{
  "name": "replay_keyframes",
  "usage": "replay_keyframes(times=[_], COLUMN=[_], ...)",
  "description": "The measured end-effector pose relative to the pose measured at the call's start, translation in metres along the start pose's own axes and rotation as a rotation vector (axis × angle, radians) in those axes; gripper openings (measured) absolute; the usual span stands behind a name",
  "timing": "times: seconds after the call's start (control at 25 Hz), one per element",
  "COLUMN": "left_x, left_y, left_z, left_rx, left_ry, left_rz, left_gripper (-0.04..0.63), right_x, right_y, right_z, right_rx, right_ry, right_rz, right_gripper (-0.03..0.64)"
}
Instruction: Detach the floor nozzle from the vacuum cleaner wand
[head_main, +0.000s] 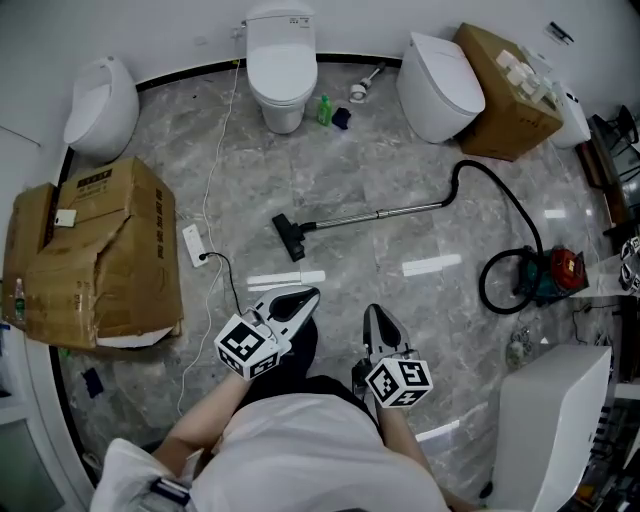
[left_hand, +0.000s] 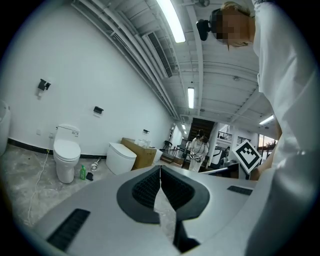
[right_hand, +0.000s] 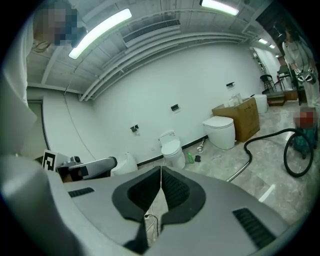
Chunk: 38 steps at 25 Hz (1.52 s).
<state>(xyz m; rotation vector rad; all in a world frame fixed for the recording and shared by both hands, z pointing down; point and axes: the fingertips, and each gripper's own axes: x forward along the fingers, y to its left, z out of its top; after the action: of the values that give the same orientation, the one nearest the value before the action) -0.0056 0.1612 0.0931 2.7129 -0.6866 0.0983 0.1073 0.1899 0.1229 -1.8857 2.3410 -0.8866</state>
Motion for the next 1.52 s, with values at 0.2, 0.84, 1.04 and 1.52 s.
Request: replay_keyframes(times=[0.2,0.84,1.04,1.52], left_x=[0.031,0.089,0.095,0.138], left_y=[0.043,0.143,0.158,0.182], left_z=[0.018,0.052,0.061,0.059], left_rx=[0.006,0.032,0.027,-0.032], left_ry=[0.003,-0.034,-0.049,-0.069], left_rz=[-0.008,-0.019,0.006,0.181], left_gripper=[0.012,0.012,0.012,0.012], right_x=[0.053,0.165,0.179,0.232], right_y=[-0.012,-0.032,-0.035,-0.059], right_z=[0.024,0.076,0.090,0.108], right_rx=[0.006,-0.088,-0.146,-0.290], right_ry=[-0.001,0.011,0.044,0.175], right_rz=[0.003,0.078,0.180,0.393], right_gripper=[0.017,0.017,0.017,0.017])
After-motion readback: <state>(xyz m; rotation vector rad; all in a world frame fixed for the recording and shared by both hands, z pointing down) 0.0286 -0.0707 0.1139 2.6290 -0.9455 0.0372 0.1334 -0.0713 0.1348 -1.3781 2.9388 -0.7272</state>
